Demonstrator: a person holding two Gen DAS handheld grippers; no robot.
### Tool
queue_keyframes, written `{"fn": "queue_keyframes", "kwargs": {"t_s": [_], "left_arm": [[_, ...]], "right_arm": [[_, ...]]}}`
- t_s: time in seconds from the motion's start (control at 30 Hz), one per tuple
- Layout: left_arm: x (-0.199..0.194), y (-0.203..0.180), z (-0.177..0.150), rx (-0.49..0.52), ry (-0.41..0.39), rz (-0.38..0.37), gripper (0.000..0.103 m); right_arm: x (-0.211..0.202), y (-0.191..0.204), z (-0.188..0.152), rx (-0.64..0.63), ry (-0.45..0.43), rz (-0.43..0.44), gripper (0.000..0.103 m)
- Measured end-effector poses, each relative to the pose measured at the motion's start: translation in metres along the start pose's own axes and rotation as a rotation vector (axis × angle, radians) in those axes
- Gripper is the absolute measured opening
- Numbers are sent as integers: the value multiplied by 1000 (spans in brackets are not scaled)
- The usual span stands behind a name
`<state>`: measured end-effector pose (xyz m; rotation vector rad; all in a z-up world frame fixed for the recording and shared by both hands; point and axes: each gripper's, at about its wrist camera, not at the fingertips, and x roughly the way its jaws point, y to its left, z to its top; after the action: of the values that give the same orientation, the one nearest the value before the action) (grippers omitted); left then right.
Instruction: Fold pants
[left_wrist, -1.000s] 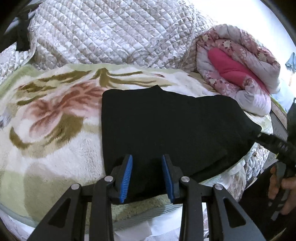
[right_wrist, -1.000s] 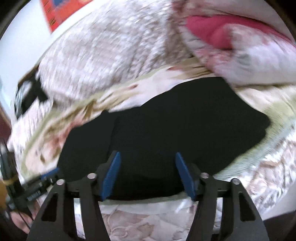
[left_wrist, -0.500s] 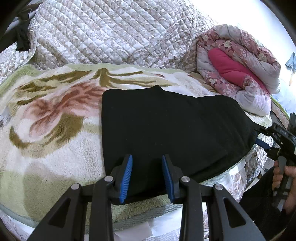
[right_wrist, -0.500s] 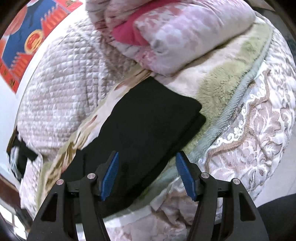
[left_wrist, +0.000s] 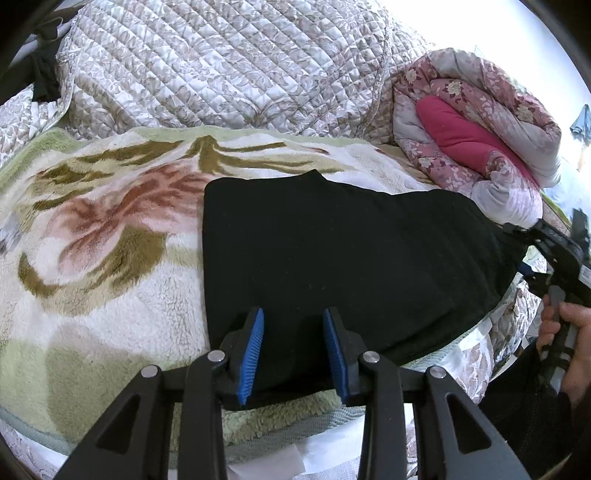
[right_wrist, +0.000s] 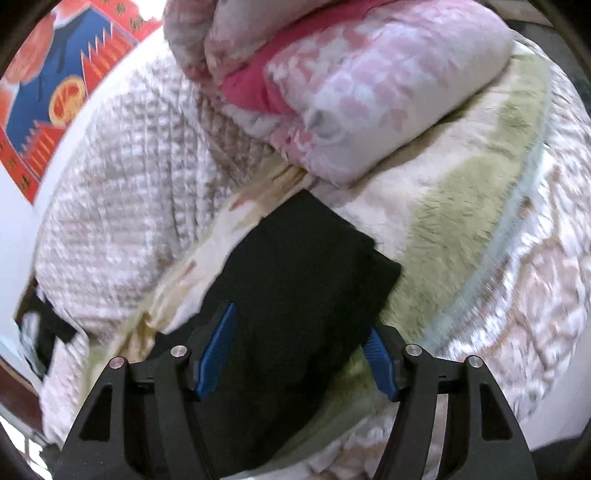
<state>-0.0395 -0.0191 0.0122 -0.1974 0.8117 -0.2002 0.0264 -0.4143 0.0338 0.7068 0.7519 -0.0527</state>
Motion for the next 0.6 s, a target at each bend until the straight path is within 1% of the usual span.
{"fn": "queue_keyframes", "kwargs": {"t_s": [0.07,0.13,0.27,0.33,0.4,0.5,0.6], "left_arm": [[0,1,0,1,1,-1,38],[0,0,1,-3,1,-3,38],[-5,7,5,-30,-14,5,38],[-9,14,11,-55,-28,7,38],[-13,22,17,-81,-40,22,38],[-19,38,23,-127,-60,53,38],[-27,55,26,-174,-79,84,38]], "right_arm": [[15,-2,6,12,43,-12,32],[14,5,10,-20,38,-28,23],[-4,36,15,-106,17,28,20],[-14,62,19,-168,11,73,20],[-18,86,16,-230,6,105,20],[-16,127,5,-330,16,163,20],[-6,165,-17,-422,46,221,20]]}}
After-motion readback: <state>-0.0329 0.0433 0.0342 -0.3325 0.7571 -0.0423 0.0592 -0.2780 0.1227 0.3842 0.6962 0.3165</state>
